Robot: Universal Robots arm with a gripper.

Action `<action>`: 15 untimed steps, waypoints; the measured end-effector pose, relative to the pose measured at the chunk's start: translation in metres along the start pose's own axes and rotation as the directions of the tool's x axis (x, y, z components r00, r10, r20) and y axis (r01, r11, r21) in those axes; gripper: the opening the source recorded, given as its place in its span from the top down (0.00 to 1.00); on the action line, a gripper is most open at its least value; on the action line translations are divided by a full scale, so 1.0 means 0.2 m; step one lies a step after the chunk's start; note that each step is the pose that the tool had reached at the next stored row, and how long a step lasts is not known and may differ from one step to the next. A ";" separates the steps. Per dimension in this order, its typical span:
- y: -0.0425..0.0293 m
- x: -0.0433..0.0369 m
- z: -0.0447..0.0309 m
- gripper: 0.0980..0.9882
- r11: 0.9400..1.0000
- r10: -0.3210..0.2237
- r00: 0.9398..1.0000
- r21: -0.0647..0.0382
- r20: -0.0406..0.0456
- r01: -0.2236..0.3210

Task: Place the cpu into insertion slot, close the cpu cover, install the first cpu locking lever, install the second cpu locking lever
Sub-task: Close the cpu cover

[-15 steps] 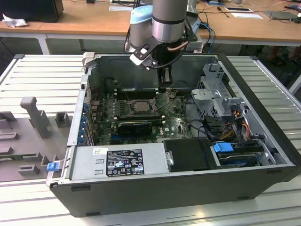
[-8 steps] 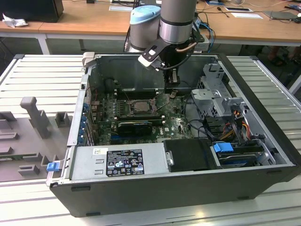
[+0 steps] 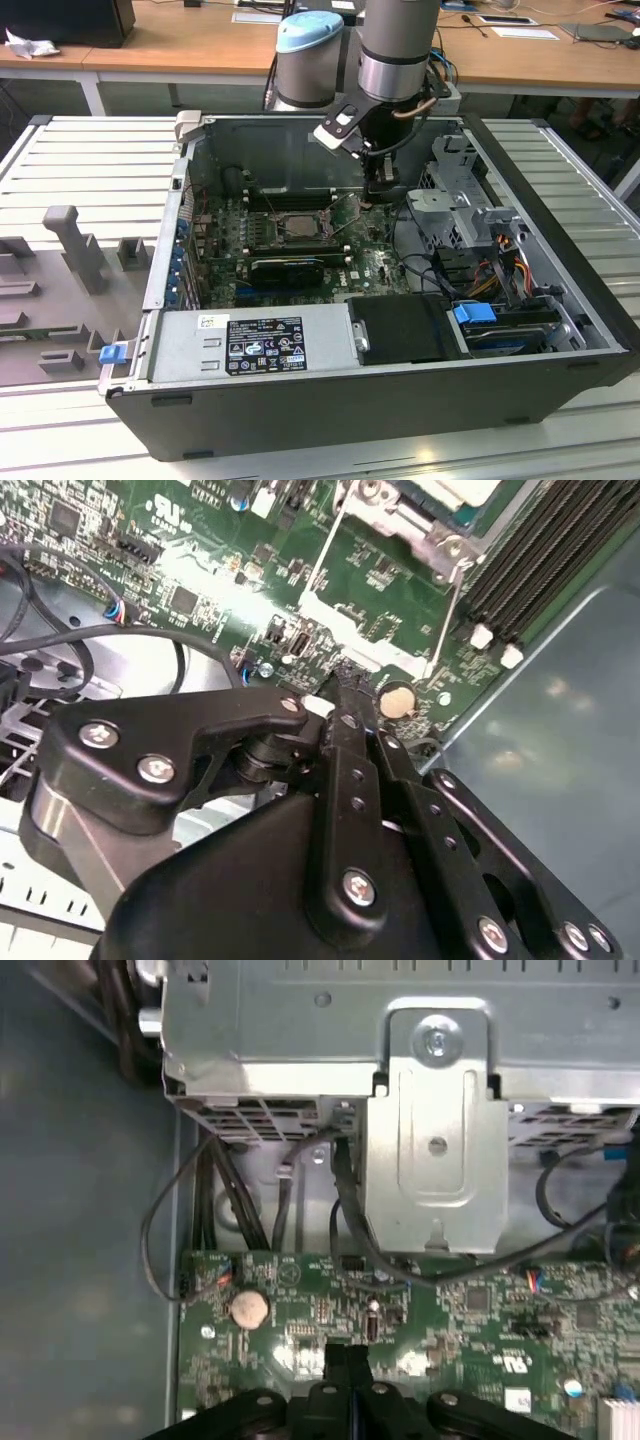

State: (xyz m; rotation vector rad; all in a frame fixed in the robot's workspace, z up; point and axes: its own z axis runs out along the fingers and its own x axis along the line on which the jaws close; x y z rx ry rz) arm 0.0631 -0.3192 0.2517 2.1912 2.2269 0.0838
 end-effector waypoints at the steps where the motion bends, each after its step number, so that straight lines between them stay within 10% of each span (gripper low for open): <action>1: 0.003 0.000 0.009 0.99 1.000 0.000 1.000 0.000 0.000 0.000; 6: 0.002 -0.001 0.020 0.99 0.999 0.001 1.000 0.049 -0.001 -0.001; 15: -0.038 0.000 0.019 0.99 0.999 0.001 1.000 0.050 -0.002 -0.001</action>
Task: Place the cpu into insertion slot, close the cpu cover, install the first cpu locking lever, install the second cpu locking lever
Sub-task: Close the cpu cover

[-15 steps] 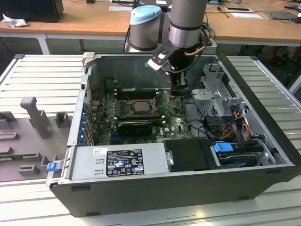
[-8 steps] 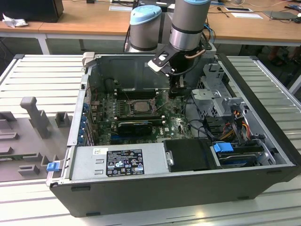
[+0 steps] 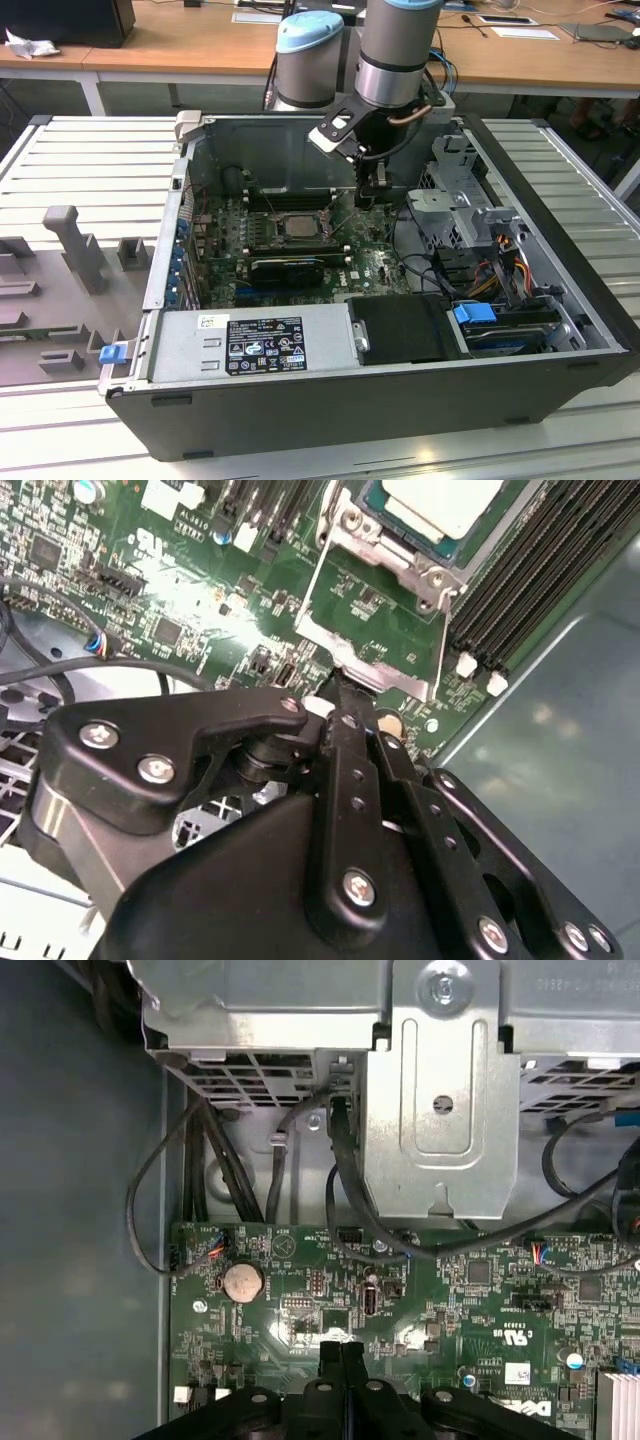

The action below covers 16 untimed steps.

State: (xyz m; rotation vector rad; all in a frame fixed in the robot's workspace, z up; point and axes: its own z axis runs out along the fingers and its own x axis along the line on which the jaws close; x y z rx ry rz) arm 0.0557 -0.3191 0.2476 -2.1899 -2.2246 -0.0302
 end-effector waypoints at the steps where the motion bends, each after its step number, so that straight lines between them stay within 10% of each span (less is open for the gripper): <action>1: -0.008 0.000 0.000 0.99 1.000 0.000 1.000 0.000 0.000 0.000; 10: -0.167 0.002 0.000 0.99 1.000 0.000 1.000 -0.018 0.000 0.000; 16: -0.316 0.004 0.021 0.99 0.999 -0.001 1.000 -0.048 0.001 0.001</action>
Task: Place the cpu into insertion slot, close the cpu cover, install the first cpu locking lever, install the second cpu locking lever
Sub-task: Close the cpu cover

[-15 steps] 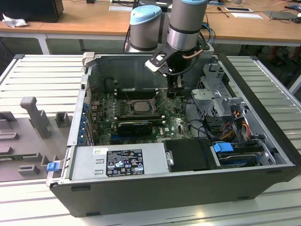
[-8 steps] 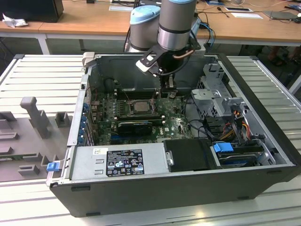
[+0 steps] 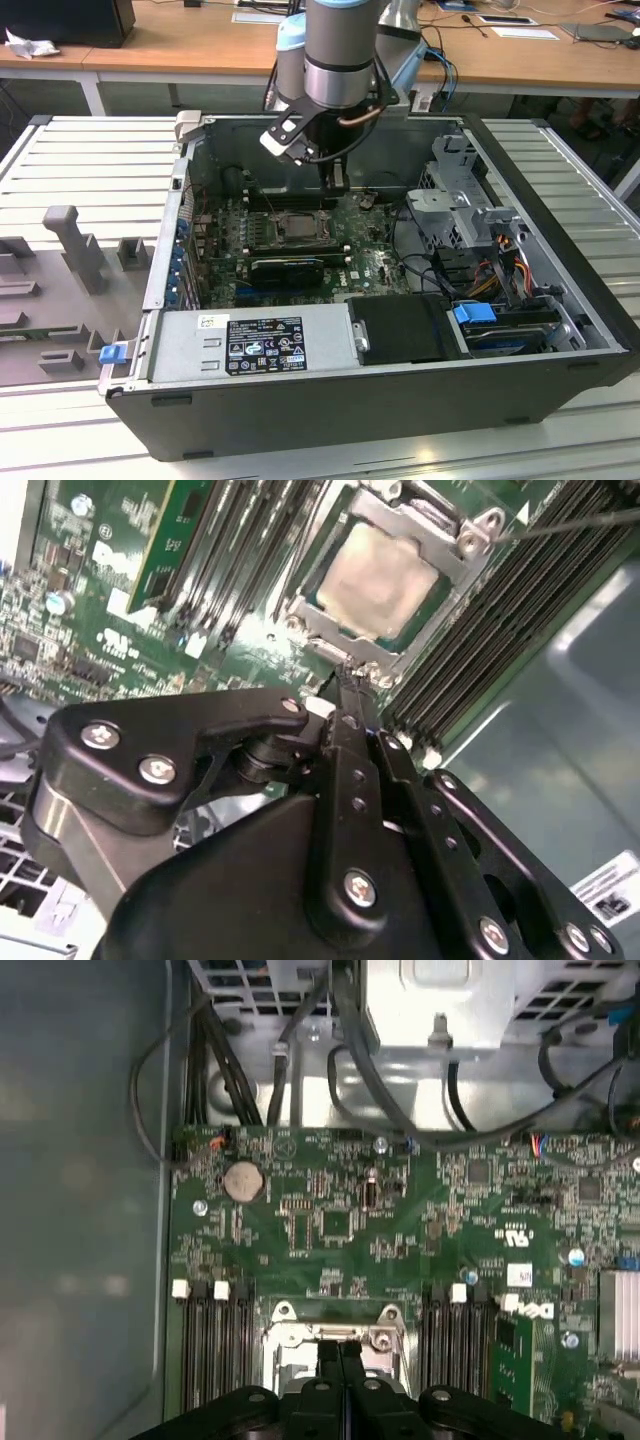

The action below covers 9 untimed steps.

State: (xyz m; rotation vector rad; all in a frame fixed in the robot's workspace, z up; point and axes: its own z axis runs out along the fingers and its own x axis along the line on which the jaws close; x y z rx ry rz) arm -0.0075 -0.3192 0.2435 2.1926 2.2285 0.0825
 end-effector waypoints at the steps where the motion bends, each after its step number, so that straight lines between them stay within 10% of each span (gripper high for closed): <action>1: -0.012 0.000 0.009 0.99 1.000 0.000 1.000 -0.002 0.000 0.000; 9: -0.061 -0.001 0.084 0.99 1.000 -0.008 1.000 -0.003 -0.009 0.008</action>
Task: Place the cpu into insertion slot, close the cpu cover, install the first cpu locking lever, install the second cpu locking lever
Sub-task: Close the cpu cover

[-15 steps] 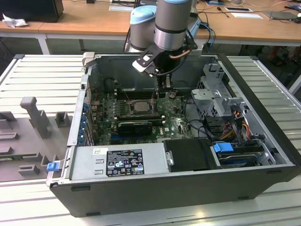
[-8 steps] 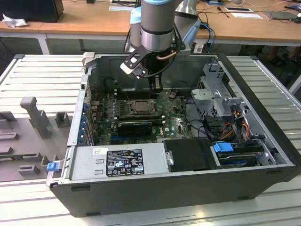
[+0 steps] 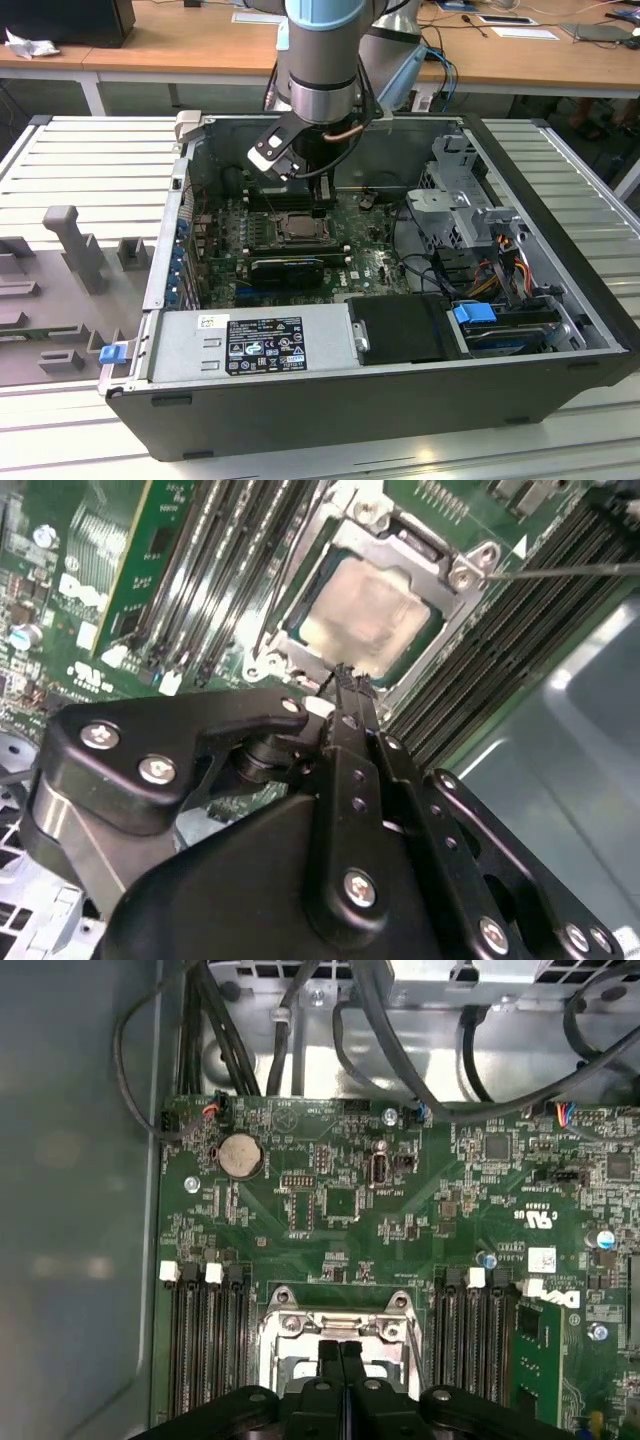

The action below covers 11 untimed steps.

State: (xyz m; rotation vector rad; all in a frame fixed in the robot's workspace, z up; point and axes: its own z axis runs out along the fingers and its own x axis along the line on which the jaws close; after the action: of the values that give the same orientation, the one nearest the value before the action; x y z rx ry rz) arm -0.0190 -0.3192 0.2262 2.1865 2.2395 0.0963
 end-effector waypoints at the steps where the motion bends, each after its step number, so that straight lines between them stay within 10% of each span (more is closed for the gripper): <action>1: -0.019 0.001 0.000 0.99 1.000 0.000 1.000 0.000 -0.005 0.000; 11: -0.100 0.003 -0.003 0.99 1.000 0.000 1.000 0.000 -0.008 0.000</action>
State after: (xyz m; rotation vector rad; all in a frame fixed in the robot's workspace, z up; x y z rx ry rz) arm -0.0389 -0.3192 0.2257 2.1901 2.2428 0.1052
